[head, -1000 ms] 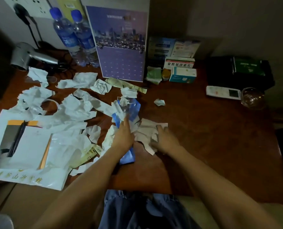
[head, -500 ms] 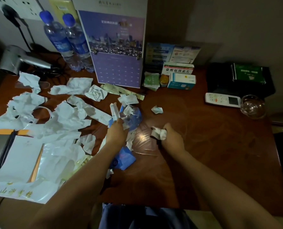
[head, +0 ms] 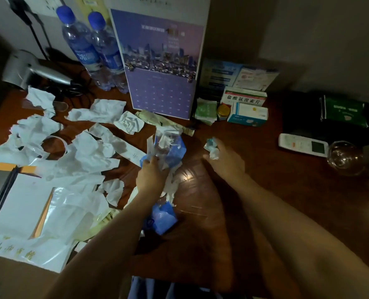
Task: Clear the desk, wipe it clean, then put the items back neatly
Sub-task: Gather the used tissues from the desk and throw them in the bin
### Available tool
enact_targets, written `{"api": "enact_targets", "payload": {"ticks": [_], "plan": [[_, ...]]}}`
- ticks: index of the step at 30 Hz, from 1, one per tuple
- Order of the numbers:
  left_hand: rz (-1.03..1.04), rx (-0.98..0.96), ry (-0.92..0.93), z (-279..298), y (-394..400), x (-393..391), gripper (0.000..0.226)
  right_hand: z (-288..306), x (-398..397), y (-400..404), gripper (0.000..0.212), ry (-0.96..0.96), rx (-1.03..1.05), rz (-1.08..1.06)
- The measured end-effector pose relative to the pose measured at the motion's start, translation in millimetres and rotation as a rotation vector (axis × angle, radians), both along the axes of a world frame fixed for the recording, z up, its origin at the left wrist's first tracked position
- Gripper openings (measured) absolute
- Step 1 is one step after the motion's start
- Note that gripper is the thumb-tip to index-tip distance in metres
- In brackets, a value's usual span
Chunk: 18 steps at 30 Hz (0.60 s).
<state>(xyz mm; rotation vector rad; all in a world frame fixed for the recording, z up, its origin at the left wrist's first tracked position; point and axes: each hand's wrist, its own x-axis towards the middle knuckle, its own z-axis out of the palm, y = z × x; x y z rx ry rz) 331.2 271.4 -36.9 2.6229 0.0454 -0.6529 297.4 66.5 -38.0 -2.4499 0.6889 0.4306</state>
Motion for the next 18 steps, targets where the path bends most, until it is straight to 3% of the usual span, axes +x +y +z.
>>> {"api": "enact_targets", "payload": {"ticks": [7, 11, 18], "plan": [[-0.034, 0.003, -0.086, -4, 3, 5, 0.042, -8, 13, 0, 0.053, 0.014, 0.041, 0.070], [-0.046, -0.014, -0.136, -6, 6, 6, 0.036, -15, 14, 0, 0.046, 0.041, -0.051, 0.121], [-0.280, 0.217, -0.115, -11, -3, 9, 0.076, -16, 8, -1, 0.043, 0.039, -0.203, 0.151]]}}
